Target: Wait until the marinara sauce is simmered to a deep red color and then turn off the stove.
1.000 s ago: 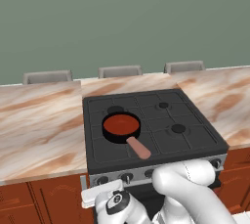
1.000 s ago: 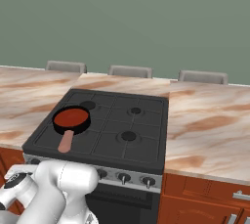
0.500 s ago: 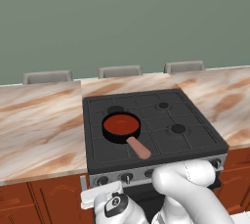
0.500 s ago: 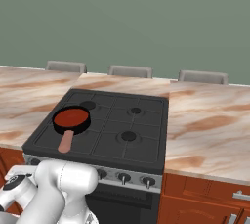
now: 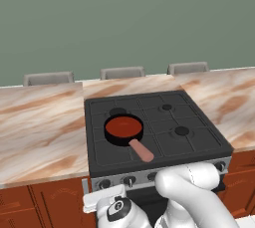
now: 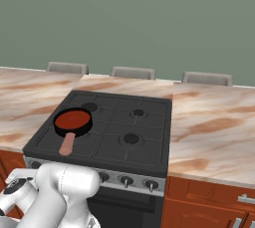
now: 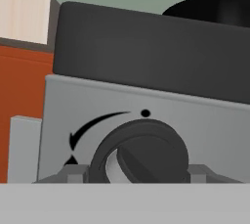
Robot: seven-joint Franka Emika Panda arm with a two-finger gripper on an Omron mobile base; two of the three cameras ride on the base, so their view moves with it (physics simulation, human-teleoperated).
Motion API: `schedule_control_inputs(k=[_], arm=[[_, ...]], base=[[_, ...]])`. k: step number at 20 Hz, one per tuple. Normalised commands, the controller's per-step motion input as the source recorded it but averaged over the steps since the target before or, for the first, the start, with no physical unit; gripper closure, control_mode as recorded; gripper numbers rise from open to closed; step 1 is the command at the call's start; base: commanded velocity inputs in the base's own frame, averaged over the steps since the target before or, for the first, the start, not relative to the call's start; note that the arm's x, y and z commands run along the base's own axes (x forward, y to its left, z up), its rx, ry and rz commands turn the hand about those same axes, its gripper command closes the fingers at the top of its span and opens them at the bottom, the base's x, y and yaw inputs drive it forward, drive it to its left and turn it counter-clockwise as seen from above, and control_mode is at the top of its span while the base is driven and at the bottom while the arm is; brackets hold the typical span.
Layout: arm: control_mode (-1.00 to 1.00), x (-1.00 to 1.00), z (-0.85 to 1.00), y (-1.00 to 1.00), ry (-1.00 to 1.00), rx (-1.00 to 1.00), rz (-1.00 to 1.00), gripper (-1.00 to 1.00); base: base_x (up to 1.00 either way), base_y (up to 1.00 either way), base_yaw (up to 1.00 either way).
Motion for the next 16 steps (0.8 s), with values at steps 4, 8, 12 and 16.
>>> schedule_control_inputs(k=[4, 8, 12, 16], arm=[[-1.0, 0.0, 0.0, 0.0, 0.0, 0.0, 0.0, 1.0], [-1.0, 0.0, 0.0, 0.0, 0.0, 0.0, 0.0, 1.0], [-1.0, 0.0, 0.0, 0.0, 0.0, 0.0, 0.0, 1.0], [-1.0, 0.0, 0.0, 0.0, 0.0, 0.0, 0.0, 1.0]], base=[[0.0, 0.0, 0.0], [0.0, 0.0, 0.0], [0.0, 0.0, 0.0], [0.0, 0.0, 0.0]])
